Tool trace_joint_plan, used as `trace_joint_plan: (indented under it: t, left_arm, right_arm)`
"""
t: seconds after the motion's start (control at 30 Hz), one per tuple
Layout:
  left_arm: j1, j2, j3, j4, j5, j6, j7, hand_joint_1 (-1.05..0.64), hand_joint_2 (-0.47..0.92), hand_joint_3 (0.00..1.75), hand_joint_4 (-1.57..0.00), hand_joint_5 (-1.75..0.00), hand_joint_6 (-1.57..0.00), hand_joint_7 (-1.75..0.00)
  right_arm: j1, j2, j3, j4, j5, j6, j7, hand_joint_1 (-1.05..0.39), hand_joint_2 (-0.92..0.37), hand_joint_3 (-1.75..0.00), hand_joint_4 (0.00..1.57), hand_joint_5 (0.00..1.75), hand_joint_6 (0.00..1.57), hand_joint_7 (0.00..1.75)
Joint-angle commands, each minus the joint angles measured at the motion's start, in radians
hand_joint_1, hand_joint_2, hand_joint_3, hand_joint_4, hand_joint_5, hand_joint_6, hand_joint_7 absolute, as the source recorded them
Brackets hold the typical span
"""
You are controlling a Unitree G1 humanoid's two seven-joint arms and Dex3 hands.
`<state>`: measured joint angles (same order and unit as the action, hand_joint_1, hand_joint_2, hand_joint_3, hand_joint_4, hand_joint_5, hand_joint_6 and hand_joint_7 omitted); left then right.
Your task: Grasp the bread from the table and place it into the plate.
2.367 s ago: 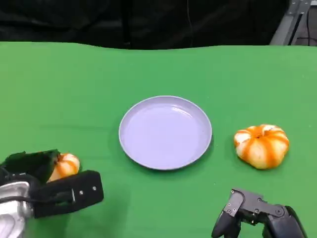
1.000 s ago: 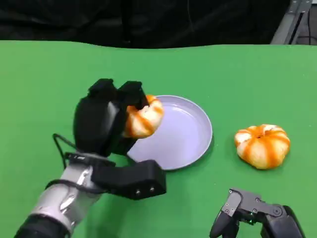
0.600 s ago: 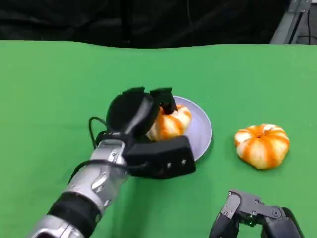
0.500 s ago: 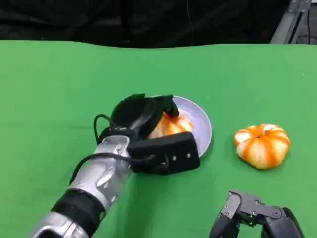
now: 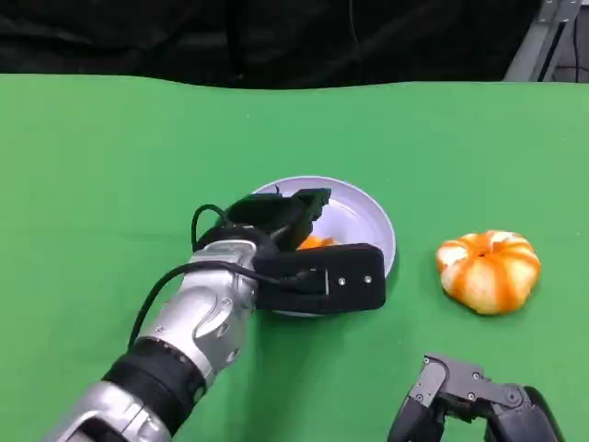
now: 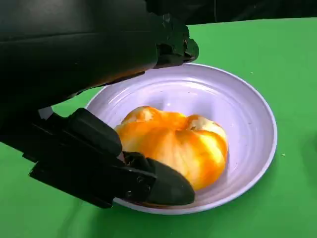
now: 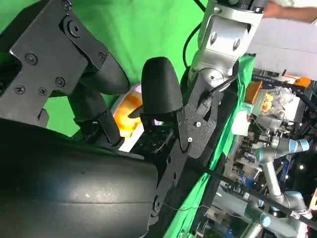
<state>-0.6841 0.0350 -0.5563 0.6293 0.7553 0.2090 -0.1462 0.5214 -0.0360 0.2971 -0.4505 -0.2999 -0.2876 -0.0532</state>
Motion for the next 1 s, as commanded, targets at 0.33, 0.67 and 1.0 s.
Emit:
trace_joint_plan:
  t: [0.33, 0.67, 1.0]
  left_arm:
    - [0.147, 0.132, 0.074, -0.295, -0.058, -0.074, 0.015, -0.82, 0.92, 0.37, -0.02, -0.02, -0.04, -0.03]
    - [0.476, 0.231, 0.291, -0.697, -0.238, -0.183, 0.053, -0.61, 0.92, 0.24, -0.39, -0.75, -0.49, -0.25]
    - [0.862, 0.188, 0.492, -0.950, -0.440, -0.412, 0.162, -0.48, 0.92, 0.36, -0.75, -1.14, -0.76, -0.76]
  right_arm:
    - [0.004, -0.001, 0.002, -0.015, 0.006, 0.010, -0.002, -0.01, -0.19, -1.62, 0.85, 1.75, 0.83, 1.43]
    - [-0.003, -0.001, 0.005, -0.010, -0.002, 0.007, -0.007, -0.01, -0.19, -1.63, 0.86, 1.75, 0.83, 1.44]
    - [-0.001, -0.004, 0.002, -0.019, 0.013, 0.021, 0.001, -0.02, -0.19, -1.63, 0.86, 1.75, 0.82, 1.44]
